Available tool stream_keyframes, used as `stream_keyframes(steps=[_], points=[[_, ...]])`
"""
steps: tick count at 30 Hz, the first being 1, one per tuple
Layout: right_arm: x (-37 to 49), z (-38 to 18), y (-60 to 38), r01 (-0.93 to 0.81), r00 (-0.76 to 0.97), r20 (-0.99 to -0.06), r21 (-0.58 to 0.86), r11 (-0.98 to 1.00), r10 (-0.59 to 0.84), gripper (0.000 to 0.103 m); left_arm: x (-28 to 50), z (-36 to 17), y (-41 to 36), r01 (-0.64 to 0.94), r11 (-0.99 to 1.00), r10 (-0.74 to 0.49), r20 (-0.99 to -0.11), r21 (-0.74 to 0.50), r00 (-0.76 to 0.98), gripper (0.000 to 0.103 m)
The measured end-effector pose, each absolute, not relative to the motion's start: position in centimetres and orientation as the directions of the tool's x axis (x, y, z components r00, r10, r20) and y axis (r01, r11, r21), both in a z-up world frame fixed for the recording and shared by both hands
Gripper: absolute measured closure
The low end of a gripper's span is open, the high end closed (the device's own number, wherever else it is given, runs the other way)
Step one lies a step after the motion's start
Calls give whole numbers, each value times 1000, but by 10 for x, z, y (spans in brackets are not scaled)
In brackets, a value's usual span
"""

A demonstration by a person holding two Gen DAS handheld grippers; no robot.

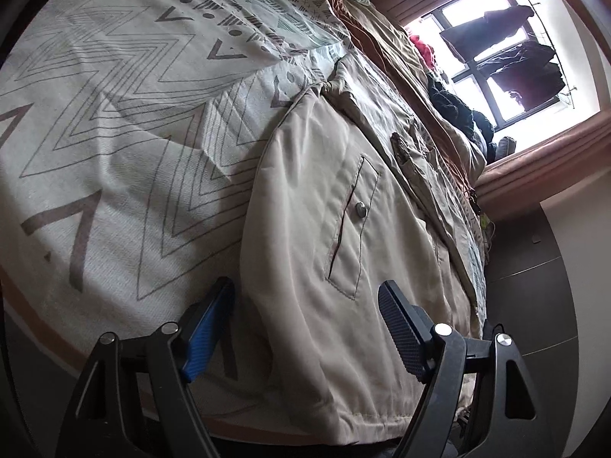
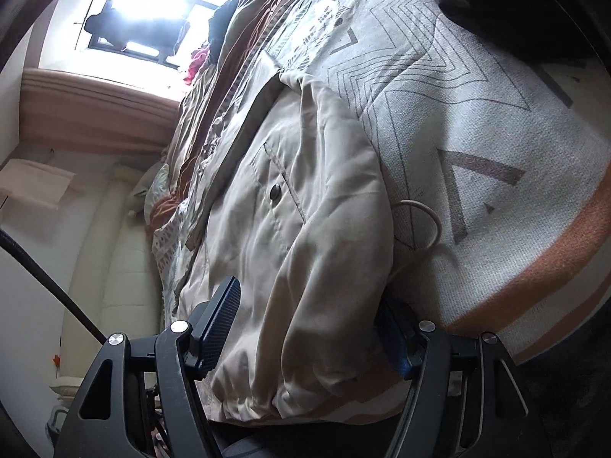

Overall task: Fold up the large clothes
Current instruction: 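Move both tools to the jacket's hem, then grasp the jacket hem with both tools and lift it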

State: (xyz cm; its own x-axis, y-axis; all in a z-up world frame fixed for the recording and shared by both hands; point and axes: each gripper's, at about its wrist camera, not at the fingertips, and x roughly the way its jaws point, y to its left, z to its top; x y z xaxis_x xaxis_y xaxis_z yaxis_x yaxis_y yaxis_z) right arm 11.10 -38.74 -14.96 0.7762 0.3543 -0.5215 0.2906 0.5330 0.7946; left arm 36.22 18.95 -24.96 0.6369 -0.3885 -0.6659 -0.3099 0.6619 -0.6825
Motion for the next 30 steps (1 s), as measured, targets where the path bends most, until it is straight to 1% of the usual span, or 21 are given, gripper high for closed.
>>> stream_keyframes(steps=[4, 8, 12, 16, 17, 18, 19, 21, 22, 23, 24, 25, 28, 30], points=[[119, -152, -386, 289, 783, -519, 792, 537, 344, 36, 371, -253, 192, -324, 632, -414, -660, -704, 627, 25], [128, -152, -379, 290, 783, -526, 781, 553, 332, 36, 371, -256, 192, -317, 559, -487, -613, -766, 622, 25], [131, -147, -372, 299, 776, -547, 757, 581, 313, 36, 368, -256, 183, -297, 549, -517, -597, -781, 613, 25], [132, -147, -369, 304, 771, -546, 767, 564, 327, 36, 370, -257, 178, -289, 541, -541, -590, -790, 599, 25], [132, -148, -369, 307, 769, -545, 773, 555, 333, 36, 372, -257, 178, -298, 549, -529, -601, -781, 599, 29], [132, -148, -370, 313, 766, -548, 774, 551, 336, 36, 374, -257, 177, -314, 557, -511, -616, -769, 600, 37], [134, -148, -369, 318, 763, -554, 771, 551, 334, 36, 377, -259, 178, -326, 555, -503, -621, -765, 601, 41], [135, -146, -367, 323, 761, -563, 760, 564, 322, 36, 380, -263, 181, -356, 536, -491, -626, -765, 606, 65], [135, -144, -367, 329, 762, -569, 751, 572, 308, 39, 381, -265, 182, -372, 534, -484, -635, -759, 602, 71], [134, -144, -366, 341, 762, -580, 738, 582, 288, 53, 381, -267, 183, -386, 534, -475, -645, -752, 599, 82], [135, -144, -366, 346, 762, -583, 735, 583, 283, 65, 380, -268, 184, -393, 529, -472, -645, -752, 600, 84], [135, -146, -367, 344, 764, -575, 748, 567, 294, 80, 378, -268, 185, -392, 520, -472, -638, -759, 609, 86], [128, -145, -368, 330, 790, -540, 773, 542, 290, 90, 370, -265, 188, -394, 496, -462, -619, -774, 635, 90], [123, -136, -366, 308, 805, -524, 769, 559, 277, 93, 364, -261, 192, -379, 486, -460, -599, -788, 656, 91]])
